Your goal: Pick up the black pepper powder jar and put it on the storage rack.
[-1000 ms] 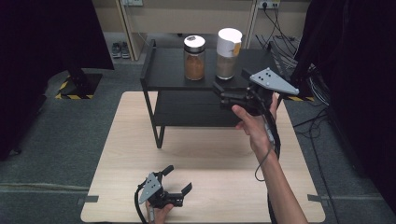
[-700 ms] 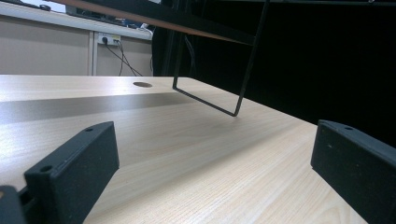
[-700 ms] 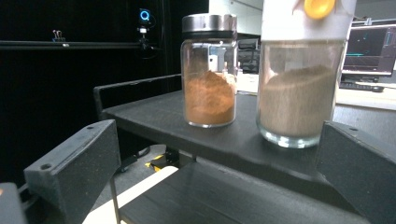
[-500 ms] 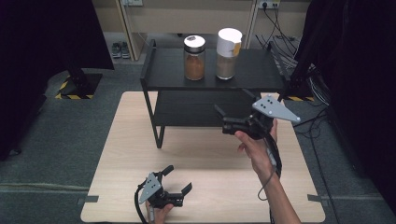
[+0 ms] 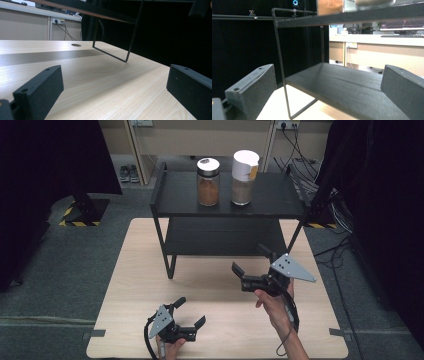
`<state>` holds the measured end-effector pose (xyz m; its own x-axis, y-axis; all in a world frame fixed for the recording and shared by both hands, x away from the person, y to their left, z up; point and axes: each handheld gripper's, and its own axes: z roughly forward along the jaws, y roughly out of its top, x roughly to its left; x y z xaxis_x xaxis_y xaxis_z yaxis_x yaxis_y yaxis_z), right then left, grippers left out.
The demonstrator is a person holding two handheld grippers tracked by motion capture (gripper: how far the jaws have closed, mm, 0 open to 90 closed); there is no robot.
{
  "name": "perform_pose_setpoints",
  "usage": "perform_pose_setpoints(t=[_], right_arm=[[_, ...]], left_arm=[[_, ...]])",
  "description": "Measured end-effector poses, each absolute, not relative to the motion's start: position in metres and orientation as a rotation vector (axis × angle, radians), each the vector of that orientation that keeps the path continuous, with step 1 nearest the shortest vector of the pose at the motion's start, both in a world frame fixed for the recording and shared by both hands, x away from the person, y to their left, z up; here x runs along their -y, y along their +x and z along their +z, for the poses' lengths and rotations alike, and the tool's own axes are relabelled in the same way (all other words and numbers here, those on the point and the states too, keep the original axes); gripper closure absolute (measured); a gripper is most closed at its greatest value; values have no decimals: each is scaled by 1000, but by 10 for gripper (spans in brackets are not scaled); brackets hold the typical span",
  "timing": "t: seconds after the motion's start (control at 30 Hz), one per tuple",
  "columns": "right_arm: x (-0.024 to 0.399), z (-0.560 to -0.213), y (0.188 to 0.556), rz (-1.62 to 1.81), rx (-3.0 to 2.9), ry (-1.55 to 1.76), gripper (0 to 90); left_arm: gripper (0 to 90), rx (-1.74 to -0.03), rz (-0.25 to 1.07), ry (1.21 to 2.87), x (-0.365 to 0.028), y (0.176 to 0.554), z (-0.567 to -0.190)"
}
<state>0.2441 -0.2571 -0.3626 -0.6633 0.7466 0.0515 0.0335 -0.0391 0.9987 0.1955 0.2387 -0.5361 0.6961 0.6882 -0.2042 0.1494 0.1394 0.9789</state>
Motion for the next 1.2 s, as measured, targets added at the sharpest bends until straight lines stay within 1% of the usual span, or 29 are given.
perform_pose_setpoints(t=[0.6,0.83,1.2], right_arm=[[275,-455,225,1770,-1723,932,5],[277,-477,218,1744,-1725,953,4],[273,-489,215,1745,-1728,949,5]], left_arm=[[3,-751,449,1406,-239,195,-536],[3,-751,449,1406,-239,195,-536],[3,-750,448,1405,-239,195,-536]])
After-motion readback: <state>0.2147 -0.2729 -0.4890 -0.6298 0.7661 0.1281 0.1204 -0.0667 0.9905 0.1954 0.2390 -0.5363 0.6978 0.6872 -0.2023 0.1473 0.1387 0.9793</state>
